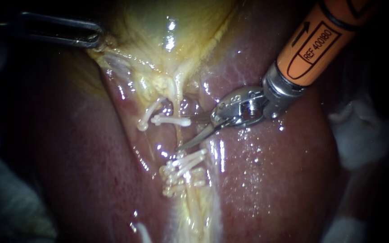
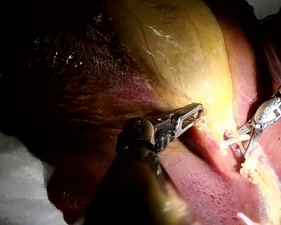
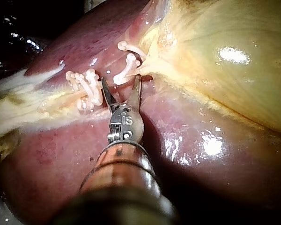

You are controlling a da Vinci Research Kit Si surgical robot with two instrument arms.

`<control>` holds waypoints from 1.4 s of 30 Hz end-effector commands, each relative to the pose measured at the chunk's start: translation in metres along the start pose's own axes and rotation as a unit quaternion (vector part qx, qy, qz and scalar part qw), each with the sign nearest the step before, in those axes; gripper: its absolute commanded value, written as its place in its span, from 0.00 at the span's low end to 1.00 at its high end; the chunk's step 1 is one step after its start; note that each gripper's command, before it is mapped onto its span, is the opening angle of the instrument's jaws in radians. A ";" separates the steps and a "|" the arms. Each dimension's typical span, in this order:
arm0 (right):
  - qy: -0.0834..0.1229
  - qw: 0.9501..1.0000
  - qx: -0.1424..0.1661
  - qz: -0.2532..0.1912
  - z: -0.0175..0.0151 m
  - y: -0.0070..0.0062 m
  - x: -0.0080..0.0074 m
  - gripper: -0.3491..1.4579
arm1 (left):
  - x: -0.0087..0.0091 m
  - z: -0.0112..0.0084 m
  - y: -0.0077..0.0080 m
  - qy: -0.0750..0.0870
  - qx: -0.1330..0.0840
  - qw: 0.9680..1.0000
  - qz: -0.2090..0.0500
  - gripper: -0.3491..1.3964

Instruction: Go to the cutting position right tube

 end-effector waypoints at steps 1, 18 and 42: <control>0.000 1.000 0.000 0.000 0.0000 0.0000 0.0000 0.96 | 0.0000 0.0000 0.0000 0.000 0.000 1.000 0.000 0.00; 0.000 1.000 0.001 0.000 0.0000 0.0000 0.0000 0.96 | 0.0000 0.0000 0.0000 0.000 0.000 1.000 0.000 0.00; 0.016 0.997 0.071 0.013 -0.0009 -0.0025 0.0000 0.96 | 0.0000 -0.0001 0.0000 0.001 0.001 1.000 0.000 0.00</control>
